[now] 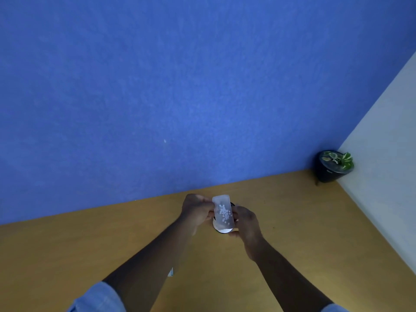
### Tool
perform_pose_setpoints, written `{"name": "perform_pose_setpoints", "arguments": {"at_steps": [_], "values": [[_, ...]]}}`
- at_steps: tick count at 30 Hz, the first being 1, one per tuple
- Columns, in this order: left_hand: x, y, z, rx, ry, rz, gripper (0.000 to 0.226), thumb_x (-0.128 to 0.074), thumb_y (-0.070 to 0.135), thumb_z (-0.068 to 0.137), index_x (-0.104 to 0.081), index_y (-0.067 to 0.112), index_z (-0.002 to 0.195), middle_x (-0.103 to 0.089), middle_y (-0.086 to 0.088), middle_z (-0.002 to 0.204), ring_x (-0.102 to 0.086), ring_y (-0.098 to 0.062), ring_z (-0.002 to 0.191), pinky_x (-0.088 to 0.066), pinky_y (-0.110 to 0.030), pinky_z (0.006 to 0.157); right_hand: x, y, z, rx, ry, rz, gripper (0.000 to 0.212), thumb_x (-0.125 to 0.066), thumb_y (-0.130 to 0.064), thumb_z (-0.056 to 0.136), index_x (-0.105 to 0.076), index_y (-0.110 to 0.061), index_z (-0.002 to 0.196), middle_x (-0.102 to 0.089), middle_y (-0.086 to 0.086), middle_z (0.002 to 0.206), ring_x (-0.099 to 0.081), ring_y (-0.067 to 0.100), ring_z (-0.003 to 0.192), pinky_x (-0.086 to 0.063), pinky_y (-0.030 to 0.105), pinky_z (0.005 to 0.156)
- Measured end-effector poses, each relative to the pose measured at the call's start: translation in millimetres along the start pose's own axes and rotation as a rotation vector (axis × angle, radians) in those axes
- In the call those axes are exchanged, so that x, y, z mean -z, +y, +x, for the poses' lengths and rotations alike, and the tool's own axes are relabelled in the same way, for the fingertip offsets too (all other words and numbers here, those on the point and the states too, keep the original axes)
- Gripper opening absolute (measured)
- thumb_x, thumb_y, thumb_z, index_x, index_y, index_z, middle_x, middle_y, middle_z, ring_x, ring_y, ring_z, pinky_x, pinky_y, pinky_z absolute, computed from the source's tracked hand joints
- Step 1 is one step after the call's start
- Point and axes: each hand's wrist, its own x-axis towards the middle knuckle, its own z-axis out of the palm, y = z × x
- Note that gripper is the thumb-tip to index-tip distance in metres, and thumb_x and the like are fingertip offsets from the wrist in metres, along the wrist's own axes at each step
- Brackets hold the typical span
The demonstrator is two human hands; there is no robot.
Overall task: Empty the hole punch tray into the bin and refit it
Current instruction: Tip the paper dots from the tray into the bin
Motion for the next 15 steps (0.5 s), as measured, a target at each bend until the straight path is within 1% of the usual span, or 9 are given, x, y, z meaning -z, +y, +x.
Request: {"name": "perform_pose_setpoints", "arguments": {"at_steps": [3,6,8,9,10,11,12,13,15], "values": [[-3.5,2.1,13.4,-0.02,0.006,0.038,0.019,-0.078,0.004,0.089,-0.077,-0.008,0.104,-0.084,-0.024,0.098,-0.085,-0.03,0.084,-0.068,-0.039,0.075,4.6,-2.1,11.5,0.114,0.034,-0.082,0.04,-0.043,-0.028,0.097,-0.078,-0.01,0.102,-0.082,0.017,0.103,-0.077,0.022,0.088,-0.058,0.035,0.067],[-6.2,2.7,26.3,-0.039,0.008,0.06,0.012,-0.075,0.002,0.089,-0.077,-0.005,0.099,-0.084,-0.017,0.091,-0.084,-0.018,0.07,-0.064,-0.024,0.058,9.9,1.3,23.4,0.227,0.049,-0.206,0.034,-0.043,-0.019,0.102,-0.074,-0.005,0.099,-0.077,0.022,0.101,-0.073,0.034,0.093,-0.057,0.047,0.077],[-7.8,2.5,34.0,-0.053,0.024,0.088,0.007,-0.074,0.002,0.09,-0.078,-0.002,0.095,-0.084,-0.014,0.092,-0.084,-0.018,0.071,-0.064,-0.025,0.059,12.3,4.3,28.9,0.273,0.046,-0.325,0.031,-0.041,-0.02,0.102,-0.068,-0.005,0.098,-0.072,0.024,0.1,-0.066,0.032,0.092,-0.051,0.044,0.078],[-8.7,2.3,37.4,-0.066,0.039,0.109,0.005,-0.074,0.003,0.089,-0.078,0.001,0.093,-0.084,-0.013,0.093,-0.085,-0.02,0.074,-0.068,-0.031,0.065,12.9,5.2,30.9,0.275,0.049,-0.401,0.031,-0.041,-0.024,0.103,-0.068,-0.01,0.101,-0.072,0.017,0.105,-0.065,0.031,0.098,-0.05,0.045,0.085],[-9.9,1.7,40.2,-0.083,0.053,0.135,0.004,-0.075,0.005,0.089,-0.079,0.004,0.091,-0.085,-0.013,0.093,-0.085,-0.022,0.078,-0.07,-0.038,0.073,13.3,6.4,33.0,0.264,0.062,-0.481,0.031,-0.041,-0.028,0.104,-0.069,-0.019,0.112,-0.072,0.009,0.117,-0.064,0.029,0.11,-0.047,0.046,0.096],[-11.0,0.9,41.8,-0.109,0.065,0.169,0.004,-0.076,0.007,0.088,-0.079,0.006,0.09,-0.084,-0.012,0.092,-0.084,-0.025,0.082,-0.07,-0.042,0.079,13.7,8.1,34.4,0.251,0.083,-0.559,0.036,-0.042,-0.03,0.106,-0.065,-0.023,0.133,-0.068,0.005,0.136,-0.06,0.027,0.127,-0.042,0.049,0.111],[-11.9,-0.2,43.1,-0.142,0.076,0.209,0.006,-0.075,0.009,0.088,-0.08,0.008,0.091,-0.084,-0.011,0.092,-0.083,-0.027,0.085,-0.068,-0.043,0.082,14.2,10.1,35.8,0.239,0.1,-0.621,0.044,-0.043,-0.03,0.108,-0.054,-0.023,0.15,-0.059,0.003,0.153,-0.053,0.026,0.141,-0.033,0.053,0.12],[-12.6,-1.6,44.1,-0.176,0.085,0.252,0.007,-0.074,0.01,0.088,-0.08,0.008,0.093,-0.083,-0.01,0.092,-0.082,-0.027,0.088,-0.066,-0.041,0.081,14.4,11.4,36.7,0.233,0.11,-0.66,0.052,-0.044,-0.03,0.109,-0.043,-0.023,0.16,-0.05,0.001,0.164,-0.045,0.026,0.15,-0.025,0.056,0.124],[-13.9,-5.8,46.0,-0.23,0.089,0.316,0.009,-0.072,0.012,0.091,-0.08,0.009,0.095,-0.082,-0.009,0.092,-0.079,-0.027,0.091,-0.061,-0.035,0.077,15.2,14.2,39.5,0.23,0.121,-0.712,0.062,-0.045,-0.031,0.108,-0.028,-0.024,0.167,-0.038,0.002,0.172,-0.035,0.028,0.156,-0.02,0.06,0.123]]}}
